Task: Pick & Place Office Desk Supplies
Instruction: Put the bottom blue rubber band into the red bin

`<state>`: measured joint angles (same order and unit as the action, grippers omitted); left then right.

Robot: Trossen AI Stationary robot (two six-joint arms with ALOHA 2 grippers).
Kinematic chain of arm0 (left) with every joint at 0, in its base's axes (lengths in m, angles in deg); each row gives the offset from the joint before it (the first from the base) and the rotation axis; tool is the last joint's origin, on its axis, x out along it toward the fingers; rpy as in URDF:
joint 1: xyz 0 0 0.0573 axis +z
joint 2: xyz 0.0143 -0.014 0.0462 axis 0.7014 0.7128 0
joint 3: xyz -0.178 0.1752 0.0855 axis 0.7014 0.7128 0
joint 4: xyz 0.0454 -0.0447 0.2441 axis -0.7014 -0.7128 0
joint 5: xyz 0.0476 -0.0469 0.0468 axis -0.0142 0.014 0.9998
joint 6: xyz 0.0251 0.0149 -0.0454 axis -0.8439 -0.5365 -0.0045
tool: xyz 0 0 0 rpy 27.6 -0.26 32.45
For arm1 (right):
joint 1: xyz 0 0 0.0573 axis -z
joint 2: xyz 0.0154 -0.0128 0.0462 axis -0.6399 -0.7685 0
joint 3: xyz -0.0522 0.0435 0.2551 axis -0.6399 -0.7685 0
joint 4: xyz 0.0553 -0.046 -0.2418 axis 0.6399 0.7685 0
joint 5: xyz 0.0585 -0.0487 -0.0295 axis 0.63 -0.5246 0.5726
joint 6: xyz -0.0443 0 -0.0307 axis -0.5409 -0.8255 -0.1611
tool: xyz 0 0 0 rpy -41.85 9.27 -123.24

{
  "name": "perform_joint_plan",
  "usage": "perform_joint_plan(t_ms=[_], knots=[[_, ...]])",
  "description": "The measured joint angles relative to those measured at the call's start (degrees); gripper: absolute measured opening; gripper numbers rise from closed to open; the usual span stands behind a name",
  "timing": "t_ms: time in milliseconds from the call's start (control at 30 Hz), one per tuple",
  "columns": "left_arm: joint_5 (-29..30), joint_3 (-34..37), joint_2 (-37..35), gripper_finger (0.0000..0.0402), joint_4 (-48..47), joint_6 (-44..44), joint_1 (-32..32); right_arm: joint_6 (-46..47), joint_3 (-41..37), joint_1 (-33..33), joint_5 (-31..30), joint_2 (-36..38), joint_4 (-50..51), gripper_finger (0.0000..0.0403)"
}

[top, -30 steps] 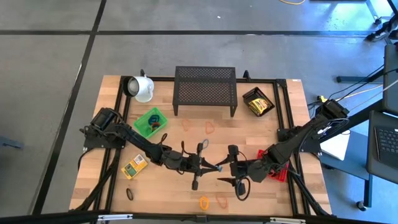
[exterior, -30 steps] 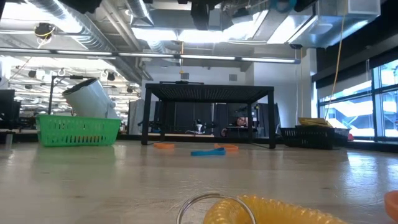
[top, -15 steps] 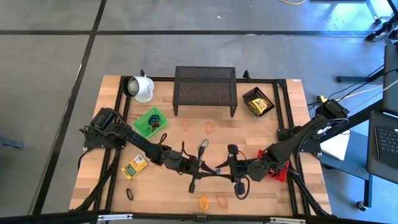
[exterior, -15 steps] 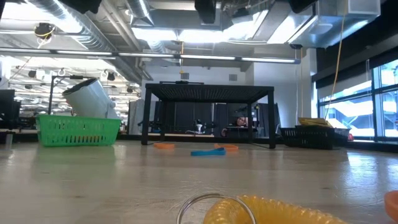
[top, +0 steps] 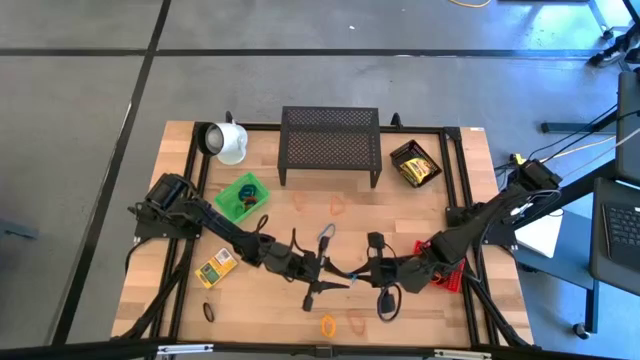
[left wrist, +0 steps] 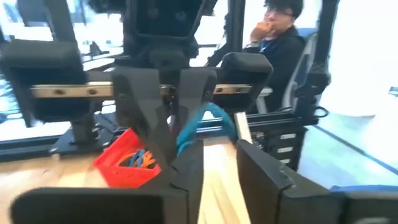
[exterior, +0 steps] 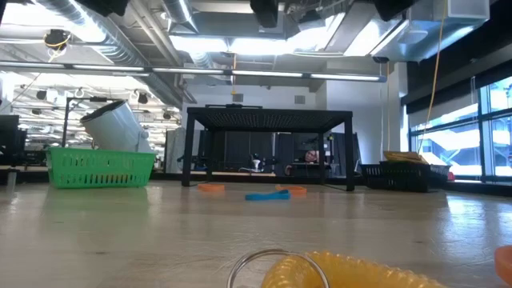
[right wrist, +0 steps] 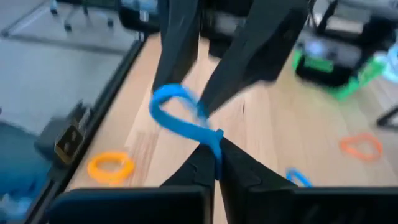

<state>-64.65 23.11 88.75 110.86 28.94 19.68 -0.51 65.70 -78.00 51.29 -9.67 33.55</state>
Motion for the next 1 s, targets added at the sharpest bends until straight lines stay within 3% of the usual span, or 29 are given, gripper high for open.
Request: perform_joint_plan(t_ms=[233, 433, 633, 767, 1000], knots=[[12.4, 0.0, 0.0, 0.0141, -5.2, 0.0, -1.1, 15.0, 4.6, -2.0, -0.3, 3.8, 21.9, 0.0007], [20.8, 0.0, 0.0, 0.0157, -16.7, 4.6, -1.0, 32.7, 6.2, -4.4, 13.6, 5.3, 40.2, 0.0007], [27.9, 0.0, 0.0, 0.0158, -25.3, 10.1, -0.4, 50.6, 6.1, -8.3, 18.0, 4.7, 56.0, 0.0006], [29.2, 0.0, 0.0, 0.0159, -27.8, 12.6, -0.2, 60.6, 5.4, -10.7, 19.0, 4.5, 62.2, 0.0006], [29.2, 0.0, 0.0, 0.0159, -28.4, 12.7, -0.1, 74.3, -1.6, -12.6, 25.3, 4.5, 62.5, 0.0013]])
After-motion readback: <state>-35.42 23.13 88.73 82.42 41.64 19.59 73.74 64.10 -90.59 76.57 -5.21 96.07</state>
